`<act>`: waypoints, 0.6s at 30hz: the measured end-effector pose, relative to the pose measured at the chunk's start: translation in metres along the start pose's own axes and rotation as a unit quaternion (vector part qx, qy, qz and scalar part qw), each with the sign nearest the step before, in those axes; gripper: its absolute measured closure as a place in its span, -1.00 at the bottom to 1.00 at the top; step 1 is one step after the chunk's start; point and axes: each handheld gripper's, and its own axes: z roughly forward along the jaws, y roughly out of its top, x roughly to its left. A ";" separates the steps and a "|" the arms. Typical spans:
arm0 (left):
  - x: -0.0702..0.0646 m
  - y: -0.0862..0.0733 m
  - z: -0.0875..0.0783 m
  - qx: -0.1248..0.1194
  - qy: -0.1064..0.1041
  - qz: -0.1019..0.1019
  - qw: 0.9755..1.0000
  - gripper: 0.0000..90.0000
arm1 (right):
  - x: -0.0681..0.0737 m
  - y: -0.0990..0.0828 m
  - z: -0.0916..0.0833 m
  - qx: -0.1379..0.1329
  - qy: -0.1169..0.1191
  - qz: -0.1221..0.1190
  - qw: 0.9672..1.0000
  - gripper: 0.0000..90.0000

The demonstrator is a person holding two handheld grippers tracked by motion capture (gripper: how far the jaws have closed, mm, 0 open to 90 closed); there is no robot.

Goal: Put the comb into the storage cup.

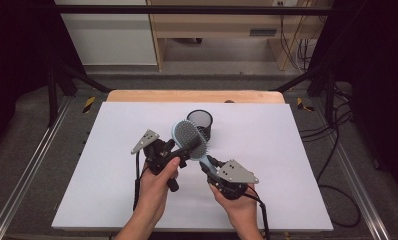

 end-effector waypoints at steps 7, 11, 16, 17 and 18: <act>0.000 -0.003 0.002 -0.005 0.008 -0.018 1.000 -0.04 | 0.000 -0.002 0.003 0.010 0.005 0.005 1.000 0.54; -0.001 -0.004 0.004 -0.006 0.008 -0.025 1.000 0.05 | -0.002 -0.004 0.004 0.017 0.006 0.007 1.000 0.54; -0.003 -0.005 0.005 -0.006 0.007 -0.025 1.000 0.09 | -0.003 -0.005 0.005 0.021 0.005 0.010 1.000 0.54; -0.003 -0.005 0.006 -0.005 0.008 -0.025 1.000 0.10 | -0.003 -0.006 0.006 0.023 0.005 0.010 1.000 0.54; -0.003 -0.005 0.006 -0.005 0.007 -0.026 1.000 0.10 | -0.003 -0.006 0.006 0.023 0.006 0.010 1.000 0.54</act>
